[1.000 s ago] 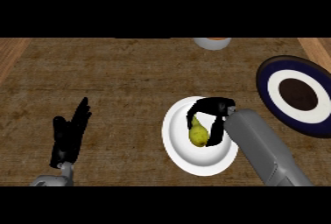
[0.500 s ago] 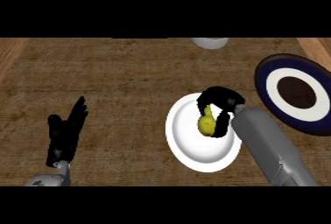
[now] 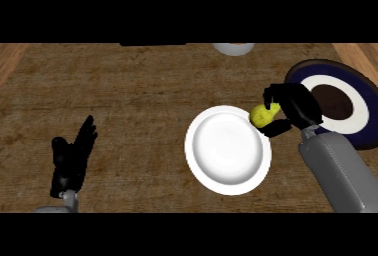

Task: Pick the pear from the plate and place it in the plate

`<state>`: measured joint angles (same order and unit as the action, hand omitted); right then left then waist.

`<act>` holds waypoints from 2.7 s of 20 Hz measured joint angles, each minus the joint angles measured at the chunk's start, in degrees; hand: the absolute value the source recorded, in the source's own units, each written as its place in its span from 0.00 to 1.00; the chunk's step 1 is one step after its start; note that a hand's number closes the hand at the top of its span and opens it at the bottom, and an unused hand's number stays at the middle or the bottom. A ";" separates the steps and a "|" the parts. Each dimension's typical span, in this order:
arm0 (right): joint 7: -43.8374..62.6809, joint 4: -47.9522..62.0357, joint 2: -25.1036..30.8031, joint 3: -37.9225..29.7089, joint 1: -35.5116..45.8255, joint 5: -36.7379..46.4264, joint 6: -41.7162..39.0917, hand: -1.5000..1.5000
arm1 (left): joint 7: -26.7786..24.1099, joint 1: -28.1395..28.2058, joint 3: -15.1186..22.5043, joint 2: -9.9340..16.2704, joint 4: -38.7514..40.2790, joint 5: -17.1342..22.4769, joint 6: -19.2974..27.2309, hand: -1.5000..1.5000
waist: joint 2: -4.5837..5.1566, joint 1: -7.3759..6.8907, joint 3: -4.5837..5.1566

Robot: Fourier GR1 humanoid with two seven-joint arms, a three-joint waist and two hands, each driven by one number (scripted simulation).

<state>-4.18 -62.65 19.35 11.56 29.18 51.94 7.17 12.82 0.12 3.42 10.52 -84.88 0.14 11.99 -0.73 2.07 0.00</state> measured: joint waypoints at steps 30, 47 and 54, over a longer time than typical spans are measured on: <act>-1.09 10.91 11.54 -24.39 3.09 -3.24 7.55 1.00 | 0.67 -2.86 0.02 -2.74 0.41 -3.36 -1.56 0.50 | 1.05 -3.07 -0.04; -23.82 37.18 17.70 -29.00 11.90 -9.09 -6.09 0.00 | 0.31 -2.43 -0.51 -3.00 0.34 -3.25 -2.84 0.50 | 1.12 -3.26 -0.16; -33.66 38.54 18.08 -40.42 12.82 -23.55 -15.89 0.00 | 0.45 -2.43 -1.47 -2.54 0.54 -2.98 -2.89 0.50 | 0.89 -2.39 -0.13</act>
<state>-37.84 -24.11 37.43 -28.86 42.00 28.39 -8.72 13.27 -2.31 1.94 7.98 -84.34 -2.84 9.10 0.15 -0.32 -0.13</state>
